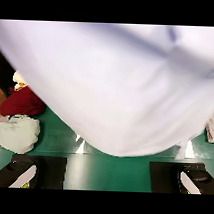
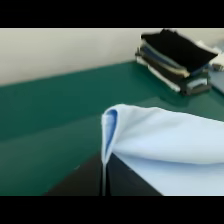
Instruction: Fold the shirts.
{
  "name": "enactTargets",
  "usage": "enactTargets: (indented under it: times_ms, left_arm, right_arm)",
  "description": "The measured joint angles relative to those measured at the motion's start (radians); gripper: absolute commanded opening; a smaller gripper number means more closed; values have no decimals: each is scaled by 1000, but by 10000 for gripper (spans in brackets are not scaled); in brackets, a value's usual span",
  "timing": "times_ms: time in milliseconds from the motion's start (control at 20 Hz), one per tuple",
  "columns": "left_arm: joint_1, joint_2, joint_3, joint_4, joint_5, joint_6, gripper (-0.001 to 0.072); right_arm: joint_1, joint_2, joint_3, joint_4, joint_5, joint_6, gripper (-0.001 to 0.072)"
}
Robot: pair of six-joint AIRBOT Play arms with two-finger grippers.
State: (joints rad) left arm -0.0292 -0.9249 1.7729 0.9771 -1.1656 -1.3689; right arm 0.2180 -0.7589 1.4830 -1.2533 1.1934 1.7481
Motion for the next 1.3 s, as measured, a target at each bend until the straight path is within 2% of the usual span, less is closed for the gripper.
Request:
enactTargets:
  times_ms: [100,200,450,500,550,600,650,800,1000,1100,1300]
  left_arm:
    - [0,-65,-135,7,-21,-10,21]
    - [0,-146,-274,19,-2,-14,22]
    - [0,-389,-422,45,175,-13,22]
    - [0,-427,-420,46,204,-13,24]
    - [0,-460,-414,49,228,-12,217]
    - [0,-487,-407,51,250,-11,494]
    - [0,-505,-401,52,272,-11,551]
    - [9,-534,-378,64,275,-11,534]
    - [63,-508,-382,89,79,-11,534]
    - [81,-447,-467,113,0,-14,535]
    - [53,-249,-794,121,-40,-50,534]
  right_arm:
    - [48,-66,-115,1,-12,21,18]
    - [99,-154,-220,1,-98,29,18]
    - [175,-424,-277,4,-366,40,24]
    - [180,-475,-253,4,-388,41,145]
    - [185,-528,-221,4,-402,40,345]
    - [187,-573,-187,4,-411,37,390]
    - [188,-620,-146,4,-411,33,389]
    - [172,-713,-33,4,-364,19,389]
    - [114,-710,32,2,-223,-66,388]
    - [80,-656,3,2,-151,-111,388]
    - [19,-509,-146,2,-76,-154,388]
